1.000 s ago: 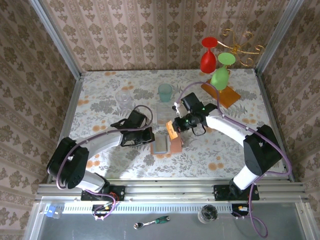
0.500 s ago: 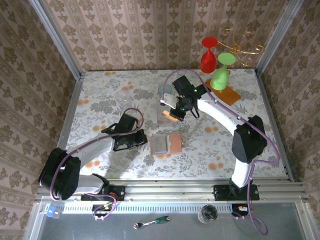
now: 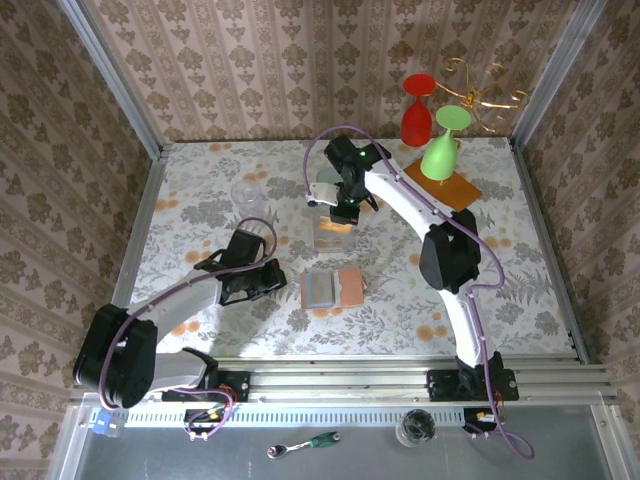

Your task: Take the credit cards out of the card holder

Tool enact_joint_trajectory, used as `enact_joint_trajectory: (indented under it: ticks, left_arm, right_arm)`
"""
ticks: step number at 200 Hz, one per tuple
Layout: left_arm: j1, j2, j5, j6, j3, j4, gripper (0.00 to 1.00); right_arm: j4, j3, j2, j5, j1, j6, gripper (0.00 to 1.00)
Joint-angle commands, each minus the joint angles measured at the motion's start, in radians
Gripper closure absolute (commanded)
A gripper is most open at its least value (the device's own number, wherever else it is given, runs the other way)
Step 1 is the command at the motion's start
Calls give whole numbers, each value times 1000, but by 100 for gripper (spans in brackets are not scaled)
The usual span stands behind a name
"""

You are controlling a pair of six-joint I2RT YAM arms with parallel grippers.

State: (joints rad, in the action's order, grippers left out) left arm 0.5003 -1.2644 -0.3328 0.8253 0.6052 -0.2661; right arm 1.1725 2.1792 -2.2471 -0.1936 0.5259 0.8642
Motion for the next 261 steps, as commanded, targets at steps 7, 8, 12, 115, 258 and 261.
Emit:
enact_joint_trajectory:
  ticks: [7, 8, 12, 115, 258, 261]
  left_arm:
    - [-20, 17, -14, -16, -17, -24, 95]
    - [-19, 17, -15, -17, -17, -25, 95]
    - [-22, 16, -16, -18, -18, -26, 95]
    - [-74, 11, -40, -29, -31, -34, 95]
    - [-75, -19, -48, -17, -33, -13, 95]
    - [-75, -23, -50, -17, -31, -12, 95]
  right_arm:
    - [143, 121, -83, -13, -12, 58, 100]
    - [146, 125, -86, -14, -12, 58, 100]
    - [155, 142, -99, -15, -13, 60, 100]
    - [303, 309, -256, -84, -17, 117, 100]
    - [340, 303, -324, -131, -6, 113, 89]
    - [340, 303, -321, -133, -6, 113, 87]
